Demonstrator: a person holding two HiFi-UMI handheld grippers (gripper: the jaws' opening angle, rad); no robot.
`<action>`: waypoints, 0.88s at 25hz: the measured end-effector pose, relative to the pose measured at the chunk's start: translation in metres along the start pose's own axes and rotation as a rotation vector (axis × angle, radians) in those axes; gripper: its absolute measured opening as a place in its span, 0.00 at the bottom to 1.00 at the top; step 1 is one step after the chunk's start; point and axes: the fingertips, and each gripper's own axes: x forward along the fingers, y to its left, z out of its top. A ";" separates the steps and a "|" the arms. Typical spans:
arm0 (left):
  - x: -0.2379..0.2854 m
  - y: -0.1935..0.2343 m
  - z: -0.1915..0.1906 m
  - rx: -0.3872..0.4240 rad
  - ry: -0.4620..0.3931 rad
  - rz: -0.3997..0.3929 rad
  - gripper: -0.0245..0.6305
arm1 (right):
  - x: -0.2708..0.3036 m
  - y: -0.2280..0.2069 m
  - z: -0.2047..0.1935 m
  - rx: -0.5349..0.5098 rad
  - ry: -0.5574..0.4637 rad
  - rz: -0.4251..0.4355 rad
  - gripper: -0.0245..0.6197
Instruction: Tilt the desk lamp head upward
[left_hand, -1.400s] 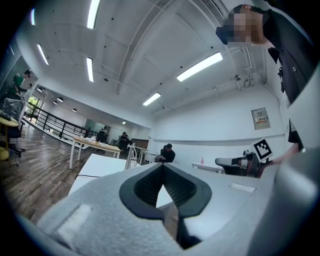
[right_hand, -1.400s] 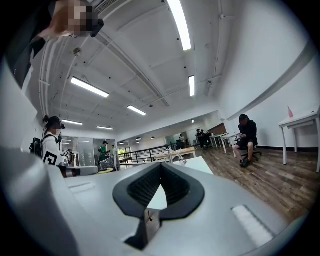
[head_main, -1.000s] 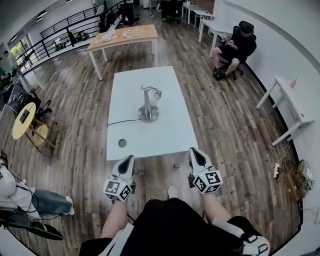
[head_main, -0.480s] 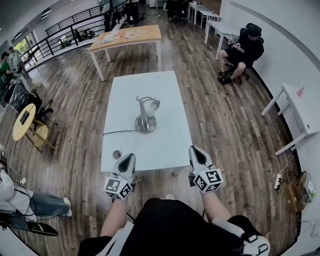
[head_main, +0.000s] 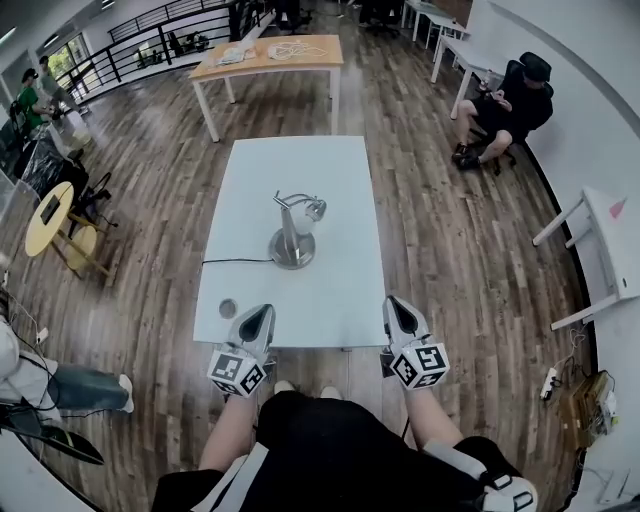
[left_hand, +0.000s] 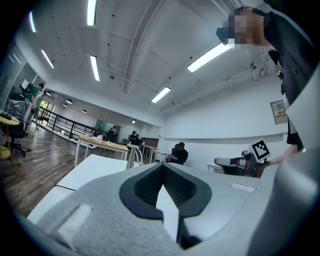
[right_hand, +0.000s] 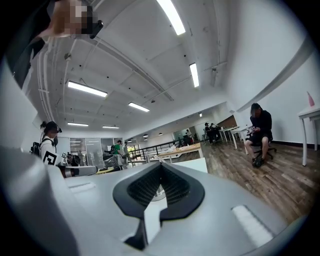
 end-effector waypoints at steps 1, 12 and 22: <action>0.001 0.003 -0.002 -0.008 0.003 0.007 0.04 | 0.004 -0.001 -0.002 -0.006 0.007 0.001 0.04; 0.050 0.058 0.017 0.033 -0.016 -0.012 0.04 | 0.087 0.006 0.017 -0.050 -0.014 0.037 0.04; 0.080 0.109 0.026 0.023 -0.022 -0.021 0.04 | 0.151 0.017 0.025 -0.056 -0.012 0.052 0.04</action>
